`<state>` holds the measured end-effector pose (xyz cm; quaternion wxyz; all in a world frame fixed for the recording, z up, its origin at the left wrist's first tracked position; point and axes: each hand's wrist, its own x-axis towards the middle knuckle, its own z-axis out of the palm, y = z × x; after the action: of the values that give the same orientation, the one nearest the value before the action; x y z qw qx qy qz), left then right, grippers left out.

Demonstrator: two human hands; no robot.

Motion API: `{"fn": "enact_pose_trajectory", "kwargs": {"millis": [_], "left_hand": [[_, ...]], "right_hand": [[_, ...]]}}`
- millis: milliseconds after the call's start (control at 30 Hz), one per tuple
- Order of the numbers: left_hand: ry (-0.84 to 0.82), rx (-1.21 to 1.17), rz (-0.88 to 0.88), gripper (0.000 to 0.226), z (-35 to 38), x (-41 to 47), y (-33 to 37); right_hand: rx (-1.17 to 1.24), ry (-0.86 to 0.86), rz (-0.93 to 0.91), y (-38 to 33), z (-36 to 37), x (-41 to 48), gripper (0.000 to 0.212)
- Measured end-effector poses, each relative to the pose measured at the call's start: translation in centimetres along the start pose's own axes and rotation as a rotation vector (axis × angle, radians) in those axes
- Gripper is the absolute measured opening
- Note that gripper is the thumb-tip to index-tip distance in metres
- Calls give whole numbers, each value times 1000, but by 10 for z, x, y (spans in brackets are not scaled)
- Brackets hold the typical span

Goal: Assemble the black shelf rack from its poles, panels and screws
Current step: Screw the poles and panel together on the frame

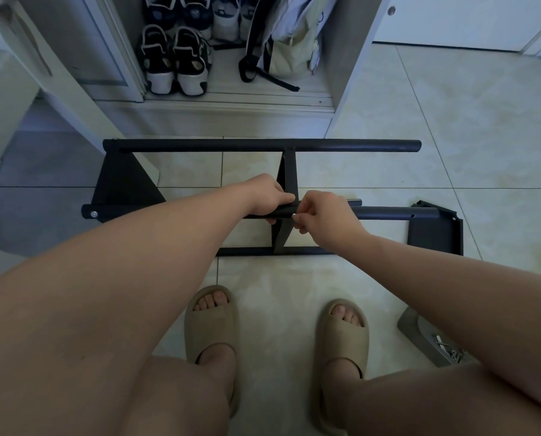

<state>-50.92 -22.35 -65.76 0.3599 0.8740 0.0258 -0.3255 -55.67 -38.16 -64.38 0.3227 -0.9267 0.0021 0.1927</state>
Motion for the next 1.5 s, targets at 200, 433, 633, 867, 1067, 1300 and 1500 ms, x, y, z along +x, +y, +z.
{"fn": "enact_pose_trajectory", "kwargs": {"millis": [200, 433, 633, 867, 1067, 1300, 1500], "left_hand": [[0, 9, -21, 35, 0, -4, 4], [121, 98, -12, 33, 9, -18, 8], [273, 492, 111, 54, 15, -49, 23], [269, 724, 482, 48, 51, -76, 87], [192, 912, 702, 57, 120, -75, 129], [-9, 1023, 772, 66, 213, -36, 154], [-255, 985, 667, 68, 280, 5, 154]], "right_hand": [[-212, 81, 5, 1, 3, 5, 16], [-326, 2, -96, 6, -7, -12, 29], [-293, -8, -190, 36, -52, -47, 32], [-647, 7, -76, 135, -115, -121, 70], [-669, 67, 144, 222, -151, -164, 72], [-614, -85, 265, 315, -146, -165, 69], [-572, -266, 267, 364, -120, -153, 66]]}}
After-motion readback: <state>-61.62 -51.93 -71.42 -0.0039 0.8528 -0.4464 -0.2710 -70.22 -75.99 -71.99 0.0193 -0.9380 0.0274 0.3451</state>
